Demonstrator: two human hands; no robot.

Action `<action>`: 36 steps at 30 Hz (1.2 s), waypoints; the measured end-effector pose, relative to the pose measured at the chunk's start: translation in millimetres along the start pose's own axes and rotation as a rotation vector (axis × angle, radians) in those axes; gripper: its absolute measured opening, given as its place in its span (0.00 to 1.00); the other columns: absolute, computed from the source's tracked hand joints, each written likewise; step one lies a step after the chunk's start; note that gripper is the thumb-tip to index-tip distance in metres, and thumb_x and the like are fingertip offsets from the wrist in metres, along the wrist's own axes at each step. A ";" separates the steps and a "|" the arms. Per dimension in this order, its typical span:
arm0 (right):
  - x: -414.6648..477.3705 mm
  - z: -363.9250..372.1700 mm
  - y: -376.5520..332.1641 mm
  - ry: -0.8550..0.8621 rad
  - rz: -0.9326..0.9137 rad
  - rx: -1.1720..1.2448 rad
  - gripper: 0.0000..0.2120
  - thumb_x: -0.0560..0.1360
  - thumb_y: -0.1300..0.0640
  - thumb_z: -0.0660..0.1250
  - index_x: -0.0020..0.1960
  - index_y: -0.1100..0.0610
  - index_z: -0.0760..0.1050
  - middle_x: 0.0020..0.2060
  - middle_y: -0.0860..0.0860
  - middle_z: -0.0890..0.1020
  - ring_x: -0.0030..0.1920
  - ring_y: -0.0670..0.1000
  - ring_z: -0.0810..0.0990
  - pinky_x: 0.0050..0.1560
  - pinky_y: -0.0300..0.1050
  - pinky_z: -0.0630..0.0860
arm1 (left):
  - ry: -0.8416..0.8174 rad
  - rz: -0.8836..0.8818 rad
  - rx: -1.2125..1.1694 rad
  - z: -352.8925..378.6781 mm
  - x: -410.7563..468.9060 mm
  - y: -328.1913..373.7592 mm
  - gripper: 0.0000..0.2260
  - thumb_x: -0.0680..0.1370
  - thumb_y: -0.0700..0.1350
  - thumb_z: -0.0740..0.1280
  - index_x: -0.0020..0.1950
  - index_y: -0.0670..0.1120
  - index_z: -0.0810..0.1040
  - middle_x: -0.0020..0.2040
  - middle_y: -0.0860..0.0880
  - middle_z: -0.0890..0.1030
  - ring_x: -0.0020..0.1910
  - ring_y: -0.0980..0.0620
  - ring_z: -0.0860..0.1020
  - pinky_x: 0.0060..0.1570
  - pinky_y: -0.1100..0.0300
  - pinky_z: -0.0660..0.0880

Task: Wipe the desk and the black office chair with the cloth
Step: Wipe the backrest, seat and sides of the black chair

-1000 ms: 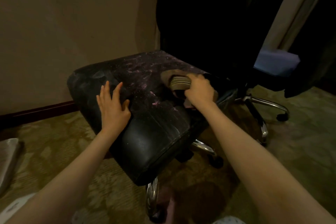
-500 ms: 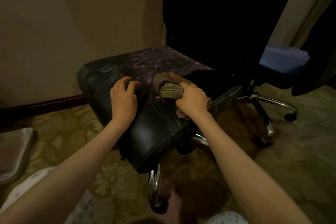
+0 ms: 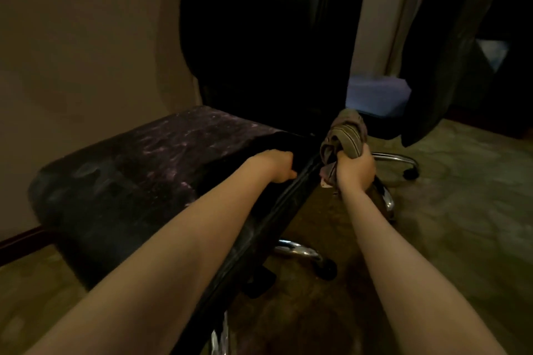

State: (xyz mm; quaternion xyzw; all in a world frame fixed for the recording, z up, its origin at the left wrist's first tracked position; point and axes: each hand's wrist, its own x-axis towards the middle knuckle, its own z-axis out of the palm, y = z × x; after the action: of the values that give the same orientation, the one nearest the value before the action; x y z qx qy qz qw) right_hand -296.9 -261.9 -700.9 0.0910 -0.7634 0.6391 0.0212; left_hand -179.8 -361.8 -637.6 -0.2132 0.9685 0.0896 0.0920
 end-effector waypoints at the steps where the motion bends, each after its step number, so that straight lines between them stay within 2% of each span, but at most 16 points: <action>1: 6.6 1.1 4.8 0.000 0.010 0.017 0.11 0.75 0.59 0.65 0.57 0.55 0.75 0.56 0.55 0.78 0.56 0.56 0.77 0.51 0.44 0.69 | -0.049 -0.019 0.001 1.8 8.8 -2.9 0.16 0.81 0.49 0.60 0.65 0.41 0.67 0.63 0.41 0.72 0.60 0.42 0.72 0.52 0.55 0.69; 4: 19.3 10.6 14.8 -0.109 0.060 -0.002 0.13 0.76 0.59 0.65 0.61 0.56 0.73 0.58 0.55 0.78 0.59 0.57 0.75 0.52 0.41 0.67 | -0.092 -0.013 -0.077 10.9 28.6 -17.9 0.11 0.80 0.49 0.61 0.57 0.44 0.69 0.57 0.44 0.74 0.53 0.45 0.73 0.47 0.56 0.67; 6: 21.3 15.2 19.8 -0.178 0.104 0.054 0.16 0.77 0.60 0.65 0.64 0.56 0.72 0.60 0.55 0.77 0.62 0.56 0.74 0.54 0.41 0.67 | -0.087 0.008 -0.105 16.1 37.3 -23.4 0.08 0.80 0.49 0.62 0.51 0.46 0.67 0.52 0.45 0.73 0.47 0.48 0.71 0.45 0.56 0.67; 9: 12.8 13.9 28.5 -0.200 0.090 0.117 0.18 0.75 0.61 0.67 0.64 0.55 0.73 0.60 0.54 0.78 0.61 0.54 0.75 0.58 0.44 0.70 | -0.065 0.038 -0.114 20.7 43.1 -28.0 0.07 0.79 0.49 0.62 0.50 0.47 0.66 0.45 0.49 0.71 0.45 0.50 0.70 0.44 0.57 0.67; 11: -7.2 10.8 37.1 -0.214 0.098 0.195 0.18 0.74 0.62 0.68 0.63 0.55 0.73 0.57 0.52 0.79 0.57 0.50 0.76 0.56 0.43 0.72 | -0.048 0.064 -0.163 23.4 43.2 -31.6 0.07 0.79 0.49 0.63 0.49 0.48 0.67 0.42 0.51 0.71 0.44 0.50 0.71 0.43 0.57 0.67; 15: -61.9 7.0 49.8 -0.284 0.199 0.385 0.21 0.72 0.65 0.70 0.64 0.56 0.73 0.49 0.46 0.78 0.54 0.46 0.77 0.51 0.37 0.72 | -0.032 0.066 -0.200 24.0 42.6 -37.7 0.07 0.78 0.50 0.64 0.47 0.49 0.67 0.42 0.50 0.72 0.42 0.50 0.71 0.41 0.56 0.68; 19: -96.6 3.2 56.2 -0.309 0.228 0.408 0.19 0.71 0.66 0.71 0.59 0.52 0.73 0.45 0.42 0.78 0.47 0.42 0.77 0.46 0.34 0.72 | -0.022 0.070 -0.178 20.7 37.3 -29.0 0.08 0.78 0.49 0.64 0.48 0.46 0.67 0.40 0.49 0.70 0.42 0.49 0.69 0.38 0.57 0.65; 23: -82.0 1.6 46.6 -0.274 0.177 0.348 0.22 0.72 0.64 0.70 0.65 0.55 0.72 0.51 0.46 0.78 0.55 0.47 0.76 0.52 0.38 0.73 | -0.002 0.079 -0.194 25.8 34.4 -29.7 0.07 0.79 0.49 0.63 0.49 0.47 0.67 0.41 0.49 0.70 0.41 0.50 0.69 0.42 0.57 0.66; 26: -44.4 6.1 29.3 -0.169 0.210 0.330 0.22 0.74 0.63 0.68 0.66 0.56 0.71 0.58 0.52 0.78 0.60 0.52 0.75 0.59 0.44 0.72 | 0.009 0.079 -0.201 27.3 34.4 -31.7 0.07 0.79 0.49 0.62 0.50 0.48 0.67 0.42 0.50 0.70 0.41 0.51 0.70 0.42 0.56 0.67; 28: -31.0 8.2 21.1 -0.143 0.211 0.293 0.21 0.74 0.62 0.68 0.66 0.56 0.71 0.60 0.53 0.77 0.61 0.53 0.75 0.59 0.44 0.71 | 0.018 0.081 -0.187 27.7 34.8 -30.1 0.07 0.80 0.49 0.62 0.51 0.47 0.67 0.43 0.50 0.70 0.43 0.50 0.70 0.42 0.56 0.67; 31: -41.2 5.6 23.6 -0.174 0.180 0.257 0.19 0.74 0.62 0.69 0.63 0.55 0.73 0.54 0.49 0.78 0.59 0.52 0.76 0.55 0.42 0.73 | 0.013 0.083 -0.156 29.2 35.7 -28.8 0.07 0.80 0.49 0.62 0.51 0.46 0.67 0.45 0.48 0.70 0.44 0.49 0.70 0.42 0.56 0.67; 34: -74.5 -3.8 31.8 -0.271 0.237 0.349 0.18 0.73 0.64 0.68 0.62 0.54 0.73 0.49 0.46 0.78 0.55 0.49 0.77 0.53 0.41 0.73 | 0.027 0.111 -0.163 29.0 37.4 -30.2 0.07 0.79 0.49 0.62 0.50 0.46 0.67 0.45 0.46 0.71 0.43 0.48 0.71 0.41 0.56 0.68; 36: -108.4 -6.6 36.9 -0.305 0.279 0.415 0.15 0.73 0.66 0.68 0.54 0.50 0.74 0.44 0.43 0.77 0.48 0.44 0.78 0.48 0.33 0.74 | 0.024 0.104 -0.143 28.2 38.3 -30.2 0.07 0.80 0.49 0.61 0.49 0.46 0.66 0.47 0.45 0.72 0.43 0.47 0.71 0.41 0.55 0.67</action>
State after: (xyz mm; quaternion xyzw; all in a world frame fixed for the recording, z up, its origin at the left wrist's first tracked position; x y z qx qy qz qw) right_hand -197.0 -237.1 -751.7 0.0827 -0.6161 0.7571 -0.2010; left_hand -197.1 -397.9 -677.2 -0.1698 0.9704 0.1608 0.0600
